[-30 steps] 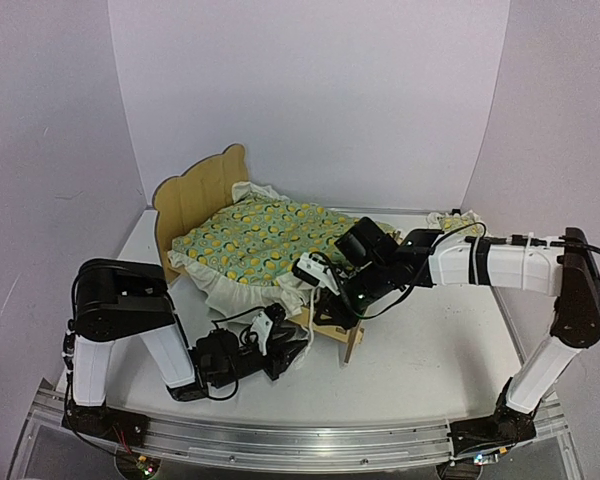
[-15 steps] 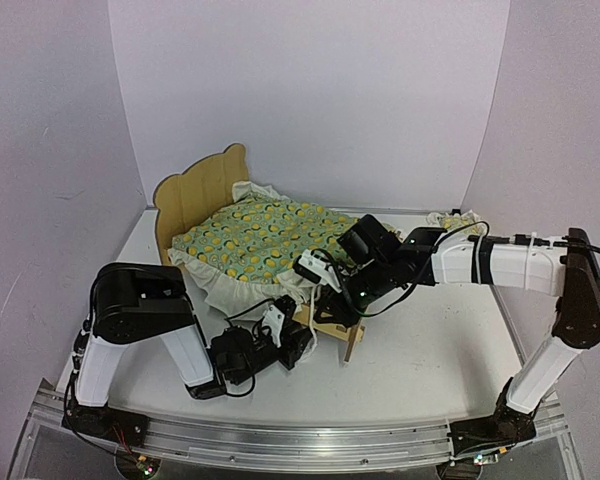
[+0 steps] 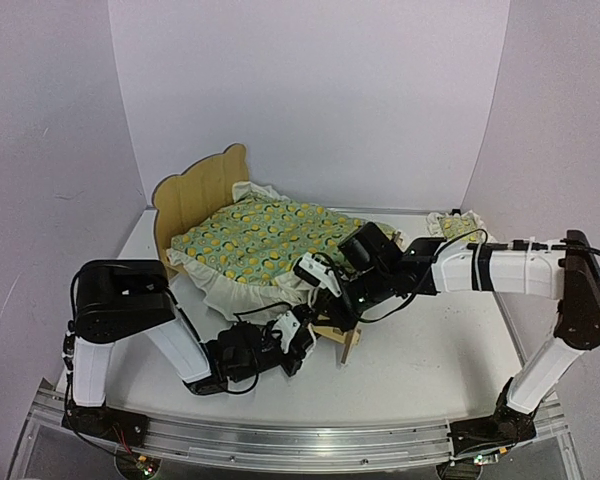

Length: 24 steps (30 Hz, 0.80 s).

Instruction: Set up the pet bed

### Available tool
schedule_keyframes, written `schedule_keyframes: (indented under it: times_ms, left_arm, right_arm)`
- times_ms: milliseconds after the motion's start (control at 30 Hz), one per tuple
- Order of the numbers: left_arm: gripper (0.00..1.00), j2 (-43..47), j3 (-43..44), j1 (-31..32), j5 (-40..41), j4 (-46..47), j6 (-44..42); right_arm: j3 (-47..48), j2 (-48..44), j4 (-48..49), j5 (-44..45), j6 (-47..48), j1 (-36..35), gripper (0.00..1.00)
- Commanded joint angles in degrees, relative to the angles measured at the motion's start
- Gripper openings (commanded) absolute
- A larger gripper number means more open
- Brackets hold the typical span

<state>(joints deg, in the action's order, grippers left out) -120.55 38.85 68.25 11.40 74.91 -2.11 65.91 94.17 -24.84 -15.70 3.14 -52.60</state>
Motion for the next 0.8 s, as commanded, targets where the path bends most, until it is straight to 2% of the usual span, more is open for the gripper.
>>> schedule_keyframes:
  times_ms: [0, 100, 267, 333, 500, 633, 700, 767]
  left_arm:
    - [0.00, 7.0, -0.7, 2.0, -9.6, -9.4, -2.7]
    - [0.00, 7.8, -1.9, 2.0, -13.4, -10.0, -3.6]
    - [0.00, 8.8, -2.8, 2.0, -16.9, -10.8, -5.8]
    - [0.00, 9.7, -3.4, 2.1, -19.1, -11.6, -7.2]
    - [0.00, 11.4, -4.2, 2.0, -22.4, -15.6, -8.5]
    - [0.00, 12.8, -3.9, 2.0, -24.3, -17.9, -7.1]
    - [0.00, 13.2, -3.3, 2.0, -25.8, -18.6, -6.2]
    - [0.00, 13.0, -2.7, 2.0, -27.1, -19.0, -5.9]
  right_arm:
    - [-4.4, -3.1, 20.1, -1.7, -9.7, 0.0, 0.00]
    - [-7.6, -1.3, 23.0, 0.2, -10.2, -0.8, 0.00]
    - [-6.8, -0.5, 19.8, 3.0, -14.0, -1.4, 0.00]
    - [-4.0, -0.1, 13.0, 5.2, -17.0, -1.5, 0.06]
    - [-1.5, -4.2, 1.1, 4.6, -27.6, -1.8, 0.41]
    - [-4.2, -11.5, -5.3, 6.7, -31.7, -1.8, 0.63]
    - [-4.9, -13.4, -5.6, 8.1, -31.4, -1.8, 0.67]
    - [-3.3, -11.6, -5.0, 9.5, -30.1, -1.8, 0.66]
